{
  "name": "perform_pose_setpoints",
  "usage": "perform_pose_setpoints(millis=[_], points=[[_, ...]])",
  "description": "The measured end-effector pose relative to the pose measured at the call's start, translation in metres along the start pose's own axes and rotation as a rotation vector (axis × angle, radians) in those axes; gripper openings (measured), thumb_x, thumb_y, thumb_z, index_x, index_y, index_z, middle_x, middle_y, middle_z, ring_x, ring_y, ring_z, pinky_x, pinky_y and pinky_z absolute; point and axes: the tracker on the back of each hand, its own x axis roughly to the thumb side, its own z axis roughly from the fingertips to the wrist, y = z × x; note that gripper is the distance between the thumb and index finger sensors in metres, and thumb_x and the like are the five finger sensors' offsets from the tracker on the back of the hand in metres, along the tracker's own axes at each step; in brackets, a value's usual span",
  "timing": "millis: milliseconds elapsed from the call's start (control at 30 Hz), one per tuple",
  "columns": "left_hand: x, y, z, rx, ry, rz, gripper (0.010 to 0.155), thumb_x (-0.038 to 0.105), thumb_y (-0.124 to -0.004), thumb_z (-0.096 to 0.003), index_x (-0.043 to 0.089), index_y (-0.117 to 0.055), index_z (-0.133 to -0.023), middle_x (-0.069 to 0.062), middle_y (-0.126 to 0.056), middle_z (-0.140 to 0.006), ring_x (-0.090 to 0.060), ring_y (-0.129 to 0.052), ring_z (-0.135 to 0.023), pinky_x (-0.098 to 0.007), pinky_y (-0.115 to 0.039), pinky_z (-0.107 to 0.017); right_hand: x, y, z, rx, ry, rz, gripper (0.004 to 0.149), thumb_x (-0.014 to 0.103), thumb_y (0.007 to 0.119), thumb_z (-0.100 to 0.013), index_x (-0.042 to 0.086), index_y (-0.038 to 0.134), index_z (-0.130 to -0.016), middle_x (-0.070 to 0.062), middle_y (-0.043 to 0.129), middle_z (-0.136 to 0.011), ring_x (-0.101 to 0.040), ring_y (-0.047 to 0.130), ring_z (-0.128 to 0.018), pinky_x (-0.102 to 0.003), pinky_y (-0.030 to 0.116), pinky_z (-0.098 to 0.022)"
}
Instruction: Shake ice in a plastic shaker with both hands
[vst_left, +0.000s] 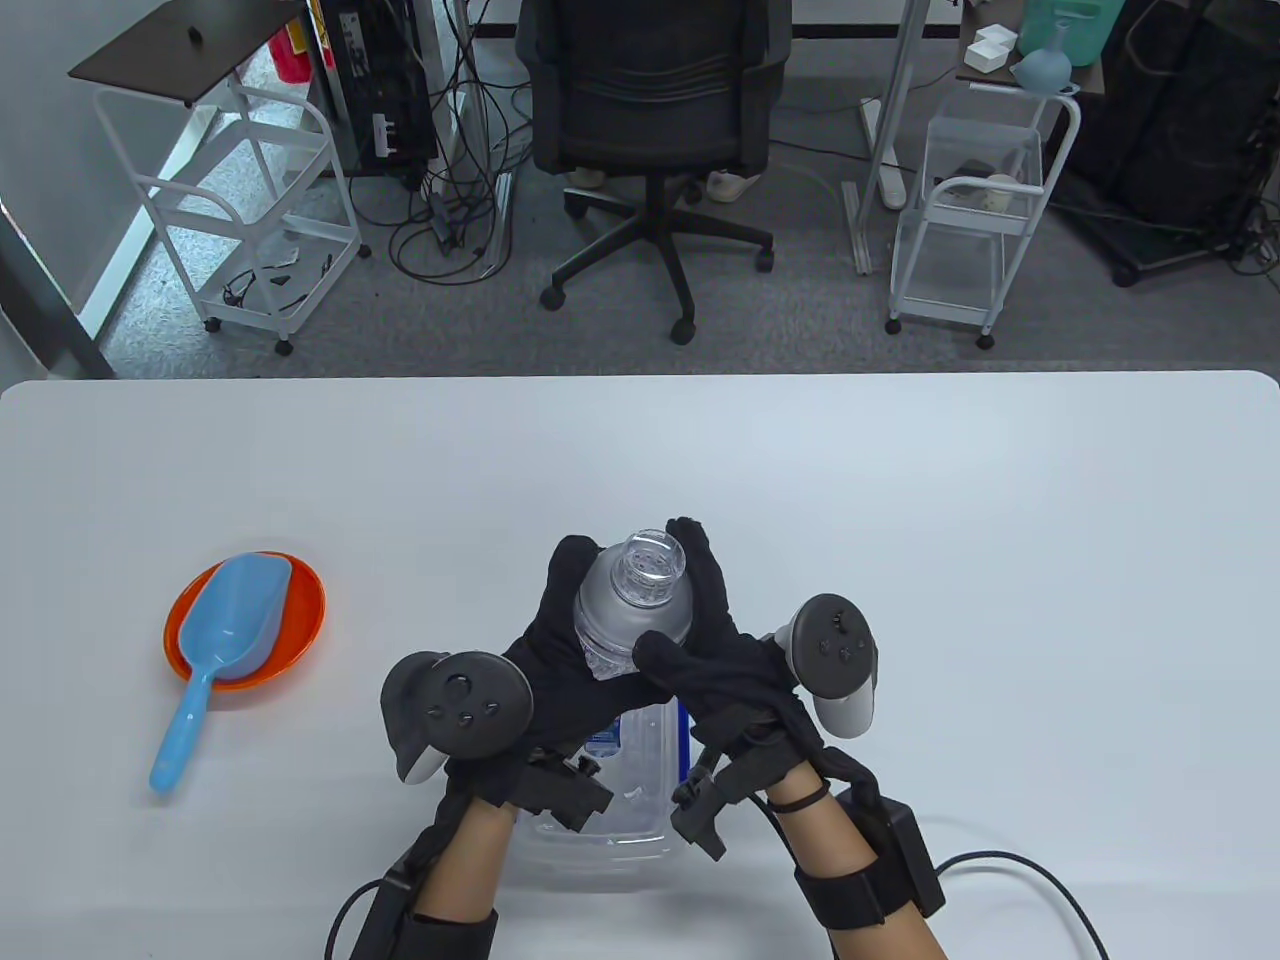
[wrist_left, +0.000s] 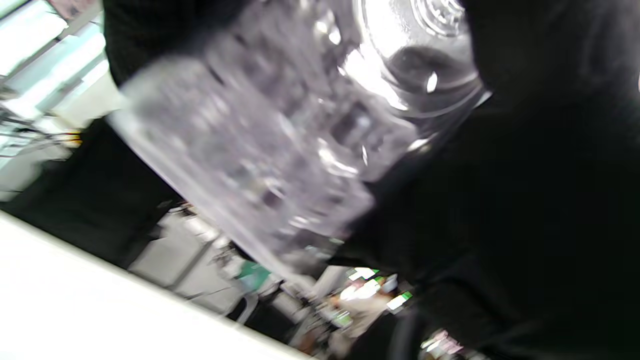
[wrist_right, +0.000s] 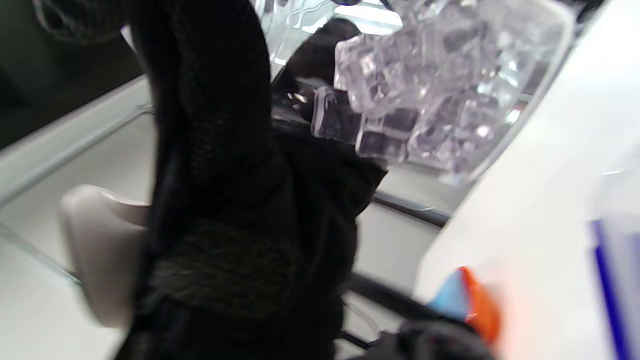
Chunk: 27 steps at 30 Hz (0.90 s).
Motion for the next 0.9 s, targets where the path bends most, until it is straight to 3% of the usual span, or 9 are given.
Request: perform_pose_setpoints(millis=[67, 200, 300, 400, 533, 633, 733, 833, 900], points=[[-0.019, -0.013, -0.003, -0.163, 0.149, -0.044, 0.110, 0.068, -0.076, -0.0437, 0.020, 0.000, -0.107, -0.028, -0.055, -0.115, -0.050, -0.086, -0.090, -0.049, -0.084, -0.063, -0.025, 0.006, 0.001, 0.007, 0.107, 0.000, 0.095, 0.066, 0.059, -0.053, 0.016, -0.001, -0.107, -0.034, 0.030, -0.112, -0.064, 0.045, -0.094, -0.080, 0.055, -0.051], [-0.035, -0.024, -0.003, -0.177, 0.176, 0.194, 0.110, 0.062, -0.082, -0.0435, 0.018, -0.002, -0.106, -0.033, -0.056, -0.111, -0.057, -0.082, -0.085, -0.055, -0.079, -0.059, -0.029, 0.010, 0.000, -0.005, 0.178, -0.086, 0.094, 0.060, 0.064, -0.056, 0.013, 0.001, -0.107, -0.040, 0.028, -0.108, -0.071, 0.039, -0.088, -0.084, 0.048, -0.045], [0.004, 0.008, 0.003, 0.077, -0.118, 0.078, 0.111, 0.060, -0.083, -0.0435, 0.025, 0.003, -0.105, -0.027, -0.046, -0.117, -0.056, -0.073, -0.094, -0.056, -0.072, -0.068, 0.033, 0.007, 0.009, -0.046, -0.202, 0.190, 0.095, 0.060, 0.065, -0.054, 0.021, -0.005, -0.105, -0.032, 0.020, -0.113, -0.066, 0.032, -0.097, -0.084, 0.042, -0.054], [0.061, 0.046, 0.030, 0.549, -0.514, -0.173, 0.111, 0.065, -0.080, -0.0385, 0.032, 0.004, -0.102, -0.013, -0.043, -0.121, -0.041, -0.070, -0.105, -0.047, -0.070, -0.076, 0.102, 0.014, 0.038, -0.220, -0.651, 0.600, 0.096, 0.069, 0.060, -0.046, 0.033, -0.008, -0.103, -0.015, 0.020, -0.120, -0.050, 0.034, -0.110, -0.074, 0.046, -0.071], [0.085, 0.055, 0.045, 0.636, -0.561, -0.454, 0.111, 0.072, -0.066, -0.0388, 0.023, 0.012, -0.099, -0.010, -0.041, -0.121, -0.031, -0.073, -0.107, -0.037, -0.076, -0.077, 0.124, 0.021, 0.056, -0.287, -0.751, 0.723, 0.097, 0.070, 0.056, -0.046, 0.030, -0.014, -0.100, -0.014, 0.015, -0.120, -0.049, 0.032, -0.112, -0.072, 0.047, -0.074], [0.041, 0.030, 0.018, 0.407, -0.369, -0.281, 0.111, 0.071, -0.070, -0.0391, 0.021, 0.006, -0.102, -0.015, -0.050, -0.119, -0.035, -0.079, -0.102, -0.039, -0.081, -0.072, 0.073, 0.014, 0.026, -0.196, -0.425, 0.580, 0.096, 0.070, 0.057, -0.047, 0.029, -0.011, -0.102, -0.017, 0.019, -0.120, -0.050, 0.036, -0.110, -0.072, 0.050, -0.071], [-0.012, -0.009, 0.001, 0.021, -0.044, 0.075, 0.112, 0.059, -0.083, -0.0431, 0.023, 0.005, -0.103, -0.025, -0.044, -0.118, -0.051, -0.069, -0.100, -0.052, -0.070, -0.071, 0.001, 0.011, 0.006, -0.105, -0.095, 0.216, 0.096, 0.065, 0.061, -0.050, 0.023, -0.006, -0.105, -0.026, 0.024, -0.116, -0.059, 0.039, -0.102, -0.077, 0.049, -0.062], [-0.030, -0.024, -0.003, -0.092, 0.090, 0.112, 0.110, 0.055, -0.085, -0.0441, 0.019, -0.001, -0.106, -0.033, -0.048, -0.114, -0.058, -0.072, -0.093, -0.058, -0.070, -0.066, -0.028, 0.013, 0.003, -0.055, 0.073, 0.049, 0.094, 0.062, 0.063, -0.053, 0.018, -0.002, -0.105, -0.032, 0.025, -0.113, -0.065, 0.038, -0.097, -0.080, 0.048, -0.056], [-0.023, -0.016, -0.003, -0.055, 0.049, 0.083, 0.110, 0.057, -0.083, -0.0445, 0.018, 0.000, -0.105, -0.032, -0.048, -0.114, -0.057, -0.073, -0.093, -0.056, -0.072, -0.066, -0.015, 0.011, 0.001, -0.065, 0.019, 0.080, 0.094, 0.061, 0.063, -0.053, 0.017, -0.001, -0.106, -0.033, 0.024, -0.113, -0.065, 0.038, -0.097, -0.081, 0.047, -0.056]])
